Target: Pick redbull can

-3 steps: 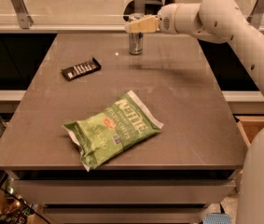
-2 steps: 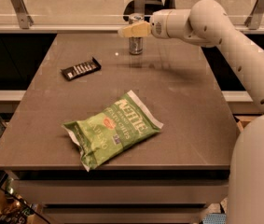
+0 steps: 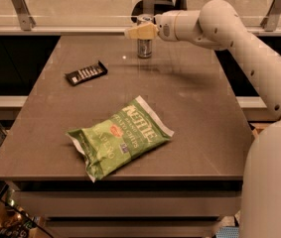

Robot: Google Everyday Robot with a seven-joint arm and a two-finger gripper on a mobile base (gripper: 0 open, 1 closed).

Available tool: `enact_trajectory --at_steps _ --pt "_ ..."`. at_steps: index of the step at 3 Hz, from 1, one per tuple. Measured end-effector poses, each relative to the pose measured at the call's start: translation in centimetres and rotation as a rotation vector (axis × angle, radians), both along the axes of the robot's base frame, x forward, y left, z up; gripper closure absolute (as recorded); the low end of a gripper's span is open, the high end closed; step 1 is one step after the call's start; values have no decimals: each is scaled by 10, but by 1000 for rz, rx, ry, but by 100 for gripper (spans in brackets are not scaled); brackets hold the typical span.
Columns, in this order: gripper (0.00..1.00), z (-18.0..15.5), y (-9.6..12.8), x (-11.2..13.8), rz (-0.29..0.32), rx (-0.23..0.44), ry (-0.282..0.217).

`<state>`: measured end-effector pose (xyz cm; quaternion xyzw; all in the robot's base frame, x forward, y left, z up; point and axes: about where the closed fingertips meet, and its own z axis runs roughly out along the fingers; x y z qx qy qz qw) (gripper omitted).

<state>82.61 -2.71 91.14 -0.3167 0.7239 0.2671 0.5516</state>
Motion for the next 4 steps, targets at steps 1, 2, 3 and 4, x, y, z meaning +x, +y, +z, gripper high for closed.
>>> enact_trajectory --at_steps 1,2,3,4 --pt "41 -1 3 0 4 0 2" --pt "65 -3 6 0 8 1 4" --pt "88 -4 9 0 12 1 6" --pt "100 -5 12 0 16 2 8"
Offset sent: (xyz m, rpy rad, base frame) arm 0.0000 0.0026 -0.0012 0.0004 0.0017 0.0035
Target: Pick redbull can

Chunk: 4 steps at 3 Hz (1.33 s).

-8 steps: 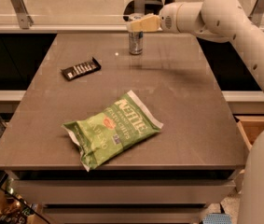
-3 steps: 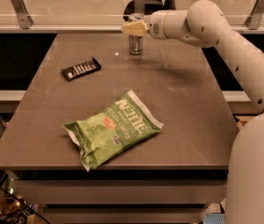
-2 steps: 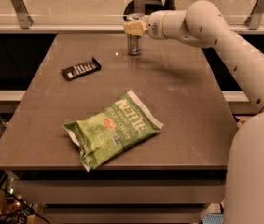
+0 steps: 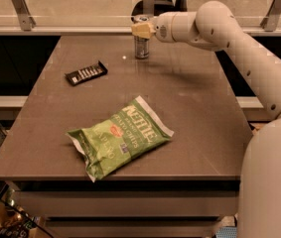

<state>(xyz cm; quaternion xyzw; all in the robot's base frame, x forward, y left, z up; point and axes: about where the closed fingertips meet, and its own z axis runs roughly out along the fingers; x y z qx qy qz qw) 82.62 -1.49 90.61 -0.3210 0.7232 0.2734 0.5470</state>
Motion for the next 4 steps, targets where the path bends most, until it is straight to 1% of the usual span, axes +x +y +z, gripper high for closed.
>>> enact_trajectory --at_steps 1,2,4 --pt "100 0 0 0 0 0 0" --pt "100 8 1 -4 18 -4 -4" --pt "100 40 -9 -24 28 -48 2"
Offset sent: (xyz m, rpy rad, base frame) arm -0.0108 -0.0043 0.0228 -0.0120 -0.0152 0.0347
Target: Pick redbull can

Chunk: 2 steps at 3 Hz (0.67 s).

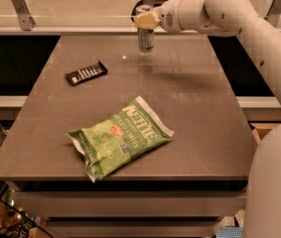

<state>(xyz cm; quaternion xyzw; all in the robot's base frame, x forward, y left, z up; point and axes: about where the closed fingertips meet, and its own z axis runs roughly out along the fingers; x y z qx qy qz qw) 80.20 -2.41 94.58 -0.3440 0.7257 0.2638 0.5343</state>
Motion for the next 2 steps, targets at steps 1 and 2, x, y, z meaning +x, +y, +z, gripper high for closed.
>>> enact_trajectory --at_steps 1,2 --pt "100 24 -7 -14 -1 -29 -32" --pt "100 45 -8 -25 10 -61 -75"
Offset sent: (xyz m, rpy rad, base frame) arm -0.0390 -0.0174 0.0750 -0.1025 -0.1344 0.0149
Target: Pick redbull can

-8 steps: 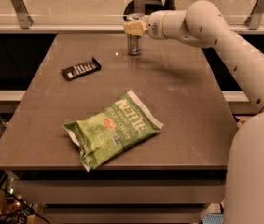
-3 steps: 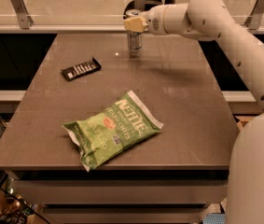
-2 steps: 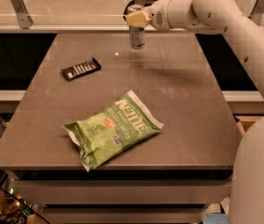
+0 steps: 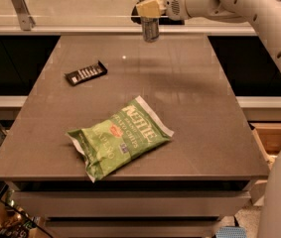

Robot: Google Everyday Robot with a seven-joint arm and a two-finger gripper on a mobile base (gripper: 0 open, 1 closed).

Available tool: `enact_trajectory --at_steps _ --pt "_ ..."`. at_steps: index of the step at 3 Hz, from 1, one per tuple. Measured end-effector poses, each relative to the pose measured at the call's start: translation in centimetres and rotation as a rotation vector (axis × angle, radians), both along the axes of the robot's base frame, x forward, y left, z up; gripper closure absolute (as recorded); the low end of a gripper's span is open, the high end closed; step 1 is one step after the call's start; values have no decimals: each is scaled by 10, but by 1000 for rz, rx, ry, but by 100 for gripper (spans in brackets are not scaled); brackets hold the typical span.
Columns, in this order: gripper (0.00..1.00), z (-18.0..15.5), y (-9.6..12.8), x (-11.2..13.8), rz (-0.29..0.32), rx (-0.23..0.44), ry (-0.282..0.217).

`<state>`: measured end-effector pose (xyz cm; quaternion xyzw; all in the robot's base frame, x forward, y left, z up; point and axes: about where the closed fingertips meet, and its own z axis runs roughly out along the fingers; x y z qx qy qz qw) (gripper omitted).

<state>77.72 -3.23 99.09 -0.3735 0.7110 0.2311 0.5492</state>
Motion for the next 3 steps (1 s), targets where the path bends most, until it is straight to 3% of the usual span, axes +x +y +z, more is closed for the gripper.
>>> enact_trajectory --at_steps 1,2,3 --pt "100 15 3 -9 16 -20 -31" --pt "100 35 22 -32 57 -22 -71" --pt "100 34 23 -32 57 -22 -71"
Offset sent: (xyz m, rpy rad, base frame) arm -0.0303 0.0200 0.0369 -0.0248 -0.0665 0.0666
